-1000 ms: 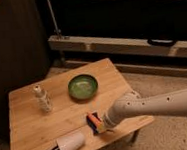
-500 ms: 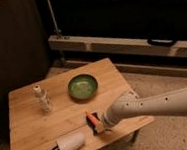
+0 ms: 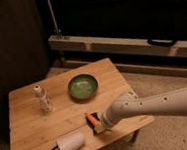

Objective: Place the pepper on the white sponge

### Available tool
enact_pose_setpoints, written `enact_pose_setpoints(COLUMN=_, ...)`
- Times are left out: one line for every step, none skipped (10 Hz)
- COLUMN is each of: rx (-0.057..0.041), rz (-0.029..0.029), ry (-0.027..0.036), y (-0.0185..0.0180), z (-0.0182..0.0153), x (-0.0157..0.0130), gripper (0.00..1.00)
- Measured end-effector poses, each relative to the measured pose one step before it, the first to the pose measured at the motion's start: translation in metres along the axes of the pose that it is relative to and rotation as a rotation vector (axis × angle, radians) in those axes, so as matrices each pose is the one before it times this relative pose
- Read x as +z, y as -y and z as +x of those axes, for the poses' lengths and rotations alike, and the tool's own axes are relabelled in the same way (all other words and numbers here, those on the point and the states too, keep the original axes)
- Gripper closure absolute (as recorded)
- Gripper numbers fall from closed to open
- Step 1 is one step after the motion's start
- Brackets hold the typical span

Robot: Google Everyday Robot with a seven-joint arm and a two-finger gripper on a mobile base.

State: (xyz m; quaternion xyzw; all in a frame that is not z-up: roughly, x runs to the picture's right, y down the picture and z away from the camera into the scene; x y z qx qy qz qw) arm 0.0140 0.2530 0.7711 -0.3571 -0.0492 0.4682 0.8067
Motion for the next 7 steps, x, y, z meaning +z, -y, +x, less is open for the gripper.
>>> enact_pose_setpoints(rx=0.01294, rz=-0.026, ry=0.00736, y=0.00098, z=0.00102, x=-0.00168, gripper=0.2)
enact_pose_setpoints(rx=0.00243, rz=-0.00241, ry=0.00396, y=0.00095, z=0.00068, x=-0.00177, gripper=0.2)
enact_pose_setpoints(rx=-0.00647, rz=-0.00146, ry=0.00438, y=-0.00204, z=-0.00159, x=-0.00066, gripper=0.2)
enact_pose_setpoints(rx=-0.00449, rz=0.00224, ry=0.00554, y=-0.00087, z=-0.00076, x=-0.0019, gripper=0.2)
enact_pose_setpoints(rx=-0.0018, rz=0.00776, ry=0.00425, y=0.00019, z=0.00037, x=-0.00224, gripper=0.2)
enact_pose_setpoints(rx=-0.00297, rz=0.00948, ry=0.00186, y=-0.00096, z=-0.00081, x=-0.00103, gripper=0.2)
enact_pose_setpoints(rx=-0.00415, rz=0.01759, ry=0.0045, y=-0.00176, z=-0.0017, x=-0.00239, gripper=0.2)
